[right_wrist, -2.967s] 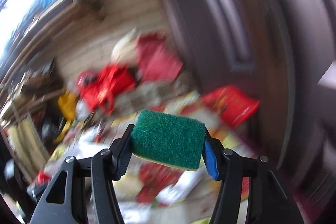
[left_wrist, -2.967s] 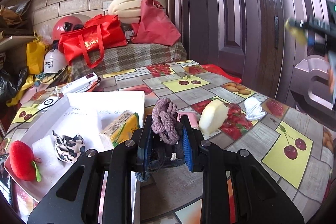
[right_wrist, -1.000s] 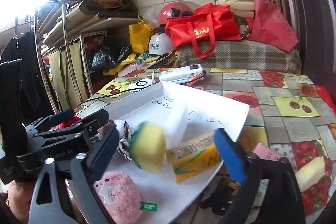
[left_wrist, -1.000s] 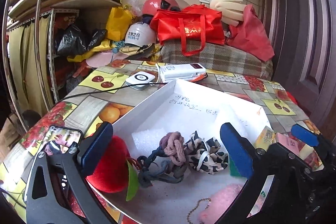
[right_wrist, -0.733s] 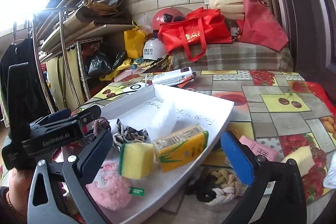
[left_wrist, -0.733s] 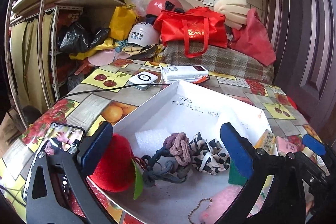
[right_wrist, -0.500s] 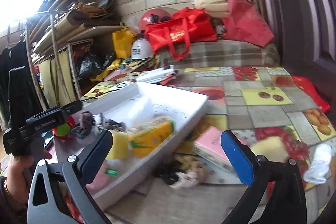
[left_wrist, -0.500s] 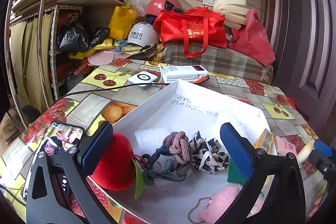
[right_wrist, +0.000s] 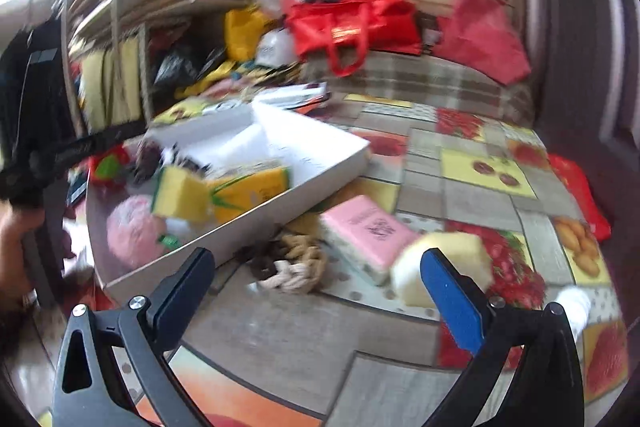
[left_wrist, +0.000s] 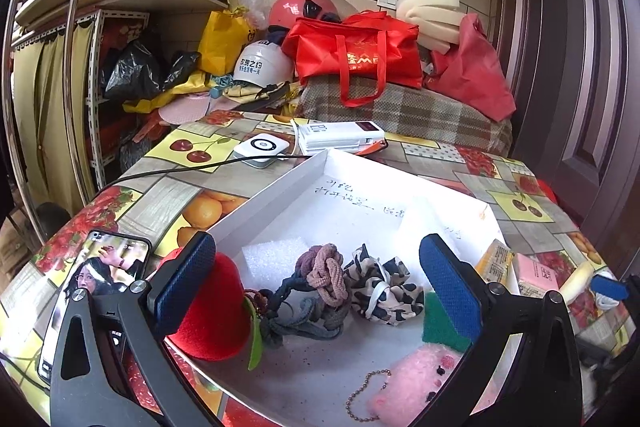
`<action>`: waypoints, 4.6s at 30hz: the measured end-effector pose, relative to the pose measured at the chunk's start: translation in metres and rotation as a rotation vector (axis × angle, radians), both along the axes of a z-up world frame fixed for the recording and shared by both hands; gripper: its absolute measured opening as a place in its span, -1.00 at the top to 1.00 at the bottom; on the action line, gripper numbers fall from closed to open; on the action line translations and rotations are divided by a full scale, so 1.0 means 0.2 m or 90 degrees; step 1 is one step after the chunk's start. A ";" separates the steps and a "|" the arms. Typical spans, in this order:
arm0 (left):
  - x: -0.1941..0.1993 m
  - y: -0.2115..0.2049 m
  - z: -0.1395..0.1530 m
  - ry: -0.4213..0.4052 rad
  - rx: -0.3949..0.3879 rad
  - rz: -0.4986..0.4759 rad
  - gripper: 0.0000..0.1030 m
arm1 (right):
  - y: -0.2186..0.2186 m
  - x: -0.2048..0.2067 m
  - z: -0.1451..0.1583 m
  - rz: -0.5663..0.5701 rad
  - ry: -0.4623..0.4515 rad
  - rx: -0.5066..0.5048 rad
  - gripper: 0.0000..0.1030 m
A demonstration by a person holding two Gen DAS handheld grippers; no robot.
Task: Organize soft objects
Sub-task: 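Grasp the yellow foam block with the left tool while the right tool grasps the braided rope knot, then drop the foam block into the box with the left tool while the right tool releases the rope knot there, then grasp the pink tissue pack with the left tool while the right tool grasps the white cloth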
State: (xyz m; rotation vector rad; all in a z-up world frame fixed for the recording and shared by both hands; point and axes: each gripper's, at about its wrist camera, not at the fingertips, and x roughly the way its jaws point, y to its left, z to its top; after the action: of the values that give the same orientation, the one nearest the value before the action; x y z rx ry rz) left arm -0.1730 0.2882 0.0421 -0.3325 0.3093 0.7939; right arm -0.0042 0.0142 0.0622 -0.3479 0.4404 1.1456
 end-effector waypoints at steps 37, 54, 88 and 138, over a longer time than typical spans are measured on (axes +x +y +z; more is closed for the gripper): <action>1.21 -1.00 -0.05 0.222 0.121 -0.430 -0.74 | -0.55 0.39 -0.17 -0.109 0.127 -0.123 0.25; 0.87 -1.02 0.04 0.072 0.150 -0.421 0.59 | -0.63 0.33 -0.05 -0.115 0.077 -0.004 0.25; 0.21 -0.29 0.22 -0.083 0.080 -0.206 0.58 | -0.11 0.17 0.20 -0.072 0.080 0.134 0.26; -0.01 0.05 0.17 -0.131 0.013 -0.049 -0.99 | 0.02 -0.01 0.32 -0.047 0.052 0.333 -1.00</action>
State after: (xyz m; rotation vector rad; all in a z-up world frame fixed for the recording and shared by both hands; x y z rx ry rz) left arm -0.1749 0.2977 0.0761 -0.3773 0.1202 0.6808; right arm -0.0066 0.0184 0.1272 0.1706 0.2089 1.1590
